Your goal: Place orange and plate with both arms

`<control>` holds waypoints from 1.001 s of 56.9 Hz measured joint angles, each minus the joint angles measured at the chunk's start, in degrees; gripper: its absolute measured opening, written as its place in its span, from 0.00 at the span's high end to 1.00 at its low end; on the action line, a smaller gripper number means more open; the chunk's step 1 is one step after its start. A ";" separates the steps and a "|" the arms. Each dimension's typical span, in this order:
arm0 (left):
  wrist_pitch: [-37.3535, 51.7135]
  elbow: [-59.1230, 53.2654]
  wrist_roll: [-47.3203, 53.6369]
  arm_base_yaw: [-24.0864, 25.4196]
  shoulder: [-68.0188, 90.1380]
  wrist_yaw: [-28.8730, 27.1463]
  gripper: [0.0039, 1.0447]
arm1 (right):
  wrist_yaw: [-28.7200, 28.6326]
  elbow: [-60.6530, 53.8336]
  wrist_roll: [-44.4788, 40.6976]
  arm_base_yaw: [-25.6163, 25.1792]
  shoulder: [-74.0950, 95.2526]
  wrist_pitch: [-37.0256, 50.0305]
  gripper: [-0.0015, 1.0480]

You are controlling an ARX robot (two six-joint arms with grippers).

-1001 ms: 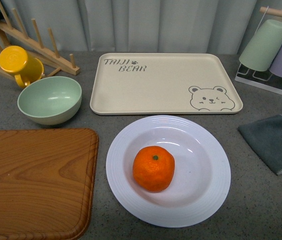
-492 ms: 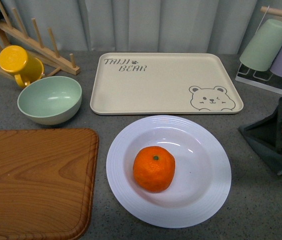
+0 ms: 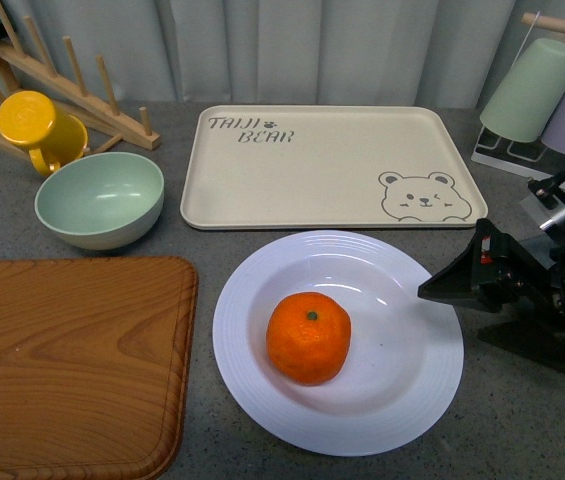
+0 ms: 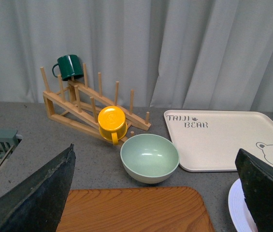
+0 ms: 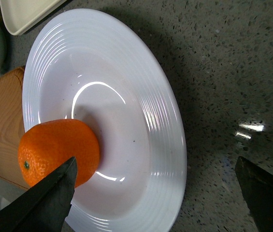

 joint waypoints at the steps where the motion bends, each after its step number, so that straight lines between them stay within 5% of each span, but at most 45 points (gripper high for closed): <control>1: 0.00 0.00 0.00 0.00 0.00 0.00 0.06 | -0.13 0.17 0.35 0.04 0.31 0.15 0.09; 29: 0.00 0.00 0.00 0.00 -0.02 0.00 0.06 | -4.79 7.04 11.41 4.07 9.35 5.11 0.10; 57: 0.00 0.00 0.00 0.00 -0.02 0.00 0.06 | -5.14 6.95 11.21 3.80 12.37 5.40 0.85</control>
